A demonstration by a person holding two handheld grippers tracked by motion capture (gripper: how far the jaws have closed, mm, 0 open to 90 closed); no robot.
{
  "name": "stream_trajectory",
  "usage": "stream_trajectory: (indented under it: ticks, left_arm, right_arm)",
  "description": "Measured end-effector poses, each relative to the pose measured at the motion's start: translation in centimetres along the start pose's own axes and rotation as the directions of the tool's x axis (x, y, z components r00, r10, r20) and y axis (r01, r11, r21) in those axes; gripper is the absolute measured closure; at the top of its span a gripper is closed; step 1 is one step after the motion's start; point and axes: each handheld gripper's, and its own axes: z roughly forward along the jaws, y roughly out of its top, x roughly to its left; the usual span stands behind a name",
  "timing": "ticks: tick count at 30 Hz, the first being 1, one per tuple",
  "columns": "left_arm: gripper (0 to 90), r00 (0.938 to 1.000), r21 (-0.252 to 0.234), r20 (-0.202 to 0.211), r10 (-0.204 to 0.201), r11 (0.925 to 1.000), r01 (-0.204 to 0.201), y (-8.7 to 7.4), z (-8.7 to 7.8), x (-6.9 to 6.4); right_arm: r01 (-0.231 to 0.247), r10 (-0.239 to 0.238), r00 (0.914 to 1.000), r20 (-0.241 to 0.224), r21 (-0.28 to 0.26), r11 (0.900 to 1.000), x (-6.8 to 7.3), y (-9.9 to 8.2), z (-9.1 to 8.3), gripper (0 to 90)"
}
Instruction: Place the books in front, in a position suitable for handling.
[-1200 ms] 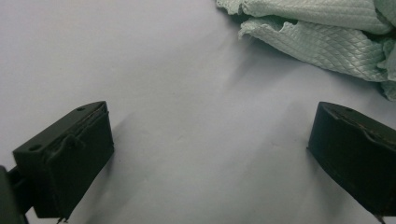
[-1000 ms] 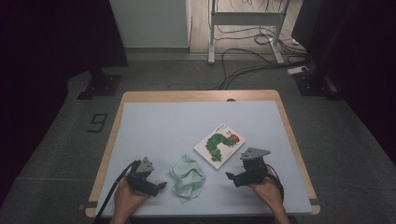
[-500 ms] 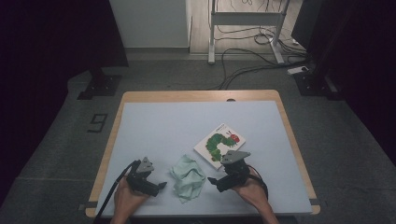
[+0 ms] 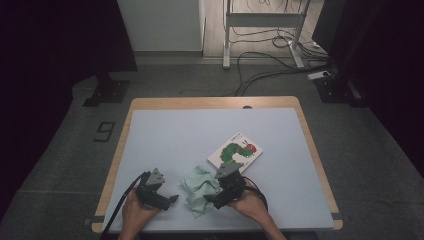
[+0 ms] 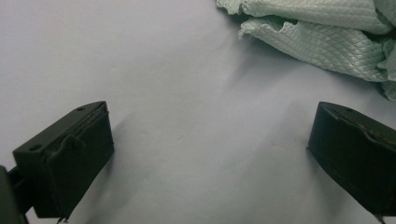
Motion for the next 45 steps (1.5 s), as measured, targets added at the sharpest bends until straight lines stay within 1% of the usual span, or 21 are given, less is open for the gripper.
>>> stream_trajectory:
  ticks: [4, 7, 10, 12, 14, 15, 17, 18, 19, 20, 21, 24, 26, 28, 30, 33, 35, 45]
  left_arm:
    - [0.0, 1.0, 0.0, 0.0, 0.0, 1.0, 0.0, 0.0, 0.0, 0.0]
    - [0.0, 1.0, 0.0, 0.0, 0.001, 1.0, -0.001, 0.0, 0.0, 0.0]
    - [0.0, 1.0, 0.001, 0.001, 0.001, 1.0, -0.001, 0.0, 0.0, 0.0]
    - [0.0, 1.0, 0.002, 0.001, 0.002, 1.0, -0.002, 0.0, 0.0, 0.0]
    - [0.0, 1.0, 0.003, 0.001, 0.003, 1.0, -0.003, 0.0, 0.0, 0.0]
    - [0.0, 1.0, 0.002, 0.001, 0.003, 1.0, -0.003, 0.0, 0.0, 0.0]
    - [0.0, 1.0, 0.001, 0.0, 0.001, 1.0, -0.001, 0.0, 0.0, 0.0]
    - [0.0, 1.0, 0.001, 0.001, 0.001, 1.0, -0.001, 0.0, 0.0, 0.0]
    - [0.0, 1.0, 0.002, 0.0, 0.002, 1.0, -0.002, 0.0, 0.0, 0.0]
    - [0.0, 1.0, 0.001, 0.001, 0.001, 1.0, -0.001, 0.0, 0.0, 0.0]
    - [0.0, 1.0, 0.001, 0.001, 0.002, 1.0, -0.002, 0.0, 0.0, 0.0]
    - [0.0, 1.0, 0.001, 0.001, 0.002, 1.0, -0.002, 0.0, 0.0, 0.0]
    - [0.0, 1.0, 0.001, 0.001, 0.002, 1.0, -0.002, 0.0, 0.0, 0.0]
    - [0.0, 1.0, 0.002, 0.001, 0.002, 1.0, -0.002, 0.0, 0.0, 0.0]
    - [0.0, 1.0, 0.001, 0.001, 0.002, 1.0, -0.002, 0.0, 0.0, 0.0]
    - [0.0, 1.0, 0.001, 0.001, 0.002, 1.0, -0.002, 0.0, 0.0, 0.0]
    - [0.0, 1.0, 0.001, 0.001, 0.002, 1.0, -0.002, 0.0, 0.0, 0.0]
    - [0.0, 1.0, 0.001, 0.0, 0.001, 1.0, -0.001, 0.0, 0.0, 0.0]
  right_arm:
    - [0.01, -0.01, 1.0, -0.001, 0.029, 0.9995, 0.5, 0.3, 1.5, 0.0]
    - [0.008, -0.007, 0.9999, -0.009, 0.044, 0.999, 0.7, 0.4, 2.6, 0.4]
    - [0.011, -0.011, 0.9999, -0.007, 0.054, 0.9985, 0.8, 0.4, 3.6, 2.8]
    - [0.009, -0.009, 0.9999, -0.011, 0.054, 0.9985, 0.8, 0.5, 4.0, 6.5]
    - [0.012, -0.011, 0.9997, -0.021, 0.057, 0.9983, 0.9, 0.7, 4.4, 13.7]
    - [0.016, -0.015, 0.9996, -0.023, 0.064, 0.9978, 0.9, 0.7, 4.6, 14.8]
    - [0.019, -0.018, 0.9998, -0.011, 0.069, 0.9974, 1.0, 0.8, 4.8, 18.9]
    - [0.021, -0.02, 0.9998, -0.006, 0.072, 0.9972, 1.1, 0.9, 4.8, 23.0]
    - [0.024, -0.023, 0.9997, -0.008, 0.075, 0.9969, 1.1, 1.0, 4.8, 30.9]
    - [0.025, -0.023, 0.9993, -0.03, 0.074, 0.9969, 1.1, 1.0, 4.8, 37.6]
    - [0.026, -0.025, 0.9995, -0.018, 0.071, 0.9971, 1.3, 1.0, 4.8, 39.8]
    - [0.028, -0.028, 0.9995, -0.014, 0.069, 0.9972, 1.4, 1.0, 4.6, 53.0]
    - [0.031, -0.029, 0.9993, -0.021, 0.07, 0.997, 1.4, 1.0, 4.6, 62.2]
    - [0.036, -0.034, 0.9989, -0.034, 0.073, 0.9967, 1.6, 1.1, 4.5, 68.0]
    - [0.035, -0.033, 0.9989, -0.034, 0.074, 0.9967, 1.7, 1.1, 4.5, 69.2]
    - [0.014, -0.011, 0.9989, -0.045, 0.072, 0.9973, 1.5, 1.1, 4.3, 71.1]
    - [0.009, -0.006, 0.9991, -0.041, 0.066, 0.9978, 1.5, 1.2, 3.9, 71.4]
    - [-0.008, 0.008, 0.9995, -0.032, 0.016, 0.9998, 0.7, 1.6, 0.9, 71.3]
